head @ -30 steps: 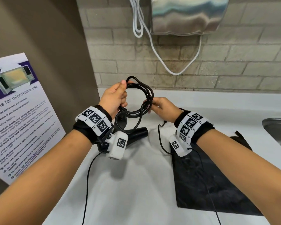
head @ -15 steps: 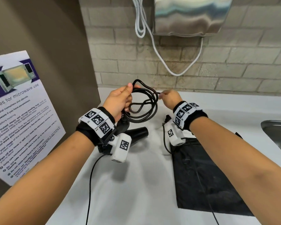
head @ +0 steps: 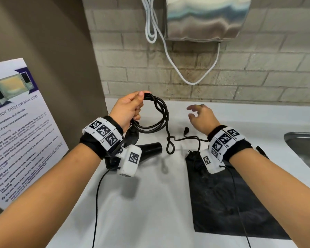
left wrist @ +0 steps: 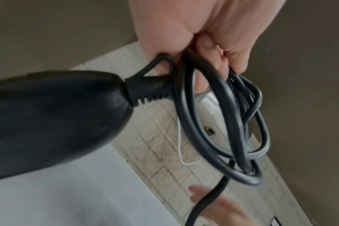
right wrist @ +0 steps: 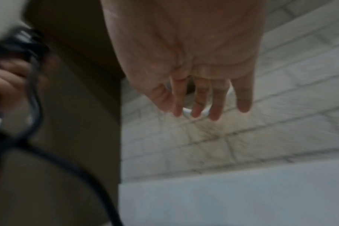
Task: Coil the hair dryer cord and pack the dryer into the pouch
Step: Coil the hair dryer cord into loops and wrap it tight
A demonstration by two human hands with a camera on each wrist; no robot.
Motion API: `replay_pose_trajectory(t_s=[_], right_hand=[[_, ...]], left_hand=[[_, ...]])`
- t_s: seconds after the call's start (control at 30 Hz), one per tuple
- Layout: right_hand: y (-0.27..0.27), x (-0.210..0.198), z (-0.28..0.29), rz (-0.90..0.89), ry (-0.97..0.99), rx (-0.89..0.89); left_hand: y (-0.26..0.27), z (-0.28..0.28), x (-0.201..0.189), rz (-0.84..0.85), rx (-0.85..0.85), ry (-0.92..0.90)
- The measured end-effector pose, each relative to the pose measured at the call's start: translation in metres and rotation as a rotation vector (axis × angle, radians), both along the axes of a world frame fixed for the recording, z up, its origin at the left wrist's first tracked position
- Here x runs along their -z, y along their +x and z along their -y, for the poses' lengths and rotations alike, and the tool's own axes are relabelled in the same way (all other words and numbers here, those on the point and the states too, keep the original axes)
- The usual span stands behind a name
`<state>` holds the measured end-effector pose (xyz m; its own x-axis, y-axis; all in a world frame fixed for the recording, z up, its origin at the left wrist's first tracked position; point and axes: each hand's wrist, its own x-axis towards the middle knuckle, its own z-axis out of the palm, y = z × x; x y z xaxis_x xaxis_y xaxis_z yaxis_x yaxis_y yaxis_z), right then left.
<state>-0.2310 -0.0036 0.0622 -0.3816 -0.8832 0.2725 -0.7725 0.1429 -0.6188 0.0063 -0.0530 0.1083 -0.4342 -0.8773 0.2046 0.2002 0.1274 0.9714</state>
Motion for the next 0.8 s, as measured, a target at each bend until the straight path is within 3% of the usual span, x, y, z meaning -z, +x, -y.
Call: replay_pose_trajectory(t_s=[0.1, 0.17, 0.23, 0.33, 0.57, 0.67, 0.8], right_hand=[[0.047, -0.019, -0.003, 0.279, -0.094, -0.398], [0.066, -0.022, -0.007, 0.397, 0.031, -0.582], [0.073, -0.012, -0.008, 0.366, 0.188, -0.637], [0.071, 0.014, -0.006, 0.217, 0.265, -0.553], [0.050, 0.034, -0.011, 0.278, 0.006, -0.327], [0.046, 0.031, -0.015, 0.387, 0.038, -0.286], [0.040, 0.023, -0.021, 0.614, -0.016, -0.366]], left_hand=[[0.000, 0.002, -0.001, -0.005, -0.021, -0.006], [0.000, 0.002, -0.002, -0.006, -0.043, -0.023], [0.000, 0.003, -0.004, -0.007, -0.065, -0.034], [0.004, 0.004, -0.005, 0.002, -0.086, -0.027], [0.011, 0.006, -0.010, 0.029, -0.149, 0.001], [0.009, 0.002, -0.016, 0.085, -0.187, 0.017], [0.006, 0.002, -0.020, 0.162, -0.268, 0.026]])
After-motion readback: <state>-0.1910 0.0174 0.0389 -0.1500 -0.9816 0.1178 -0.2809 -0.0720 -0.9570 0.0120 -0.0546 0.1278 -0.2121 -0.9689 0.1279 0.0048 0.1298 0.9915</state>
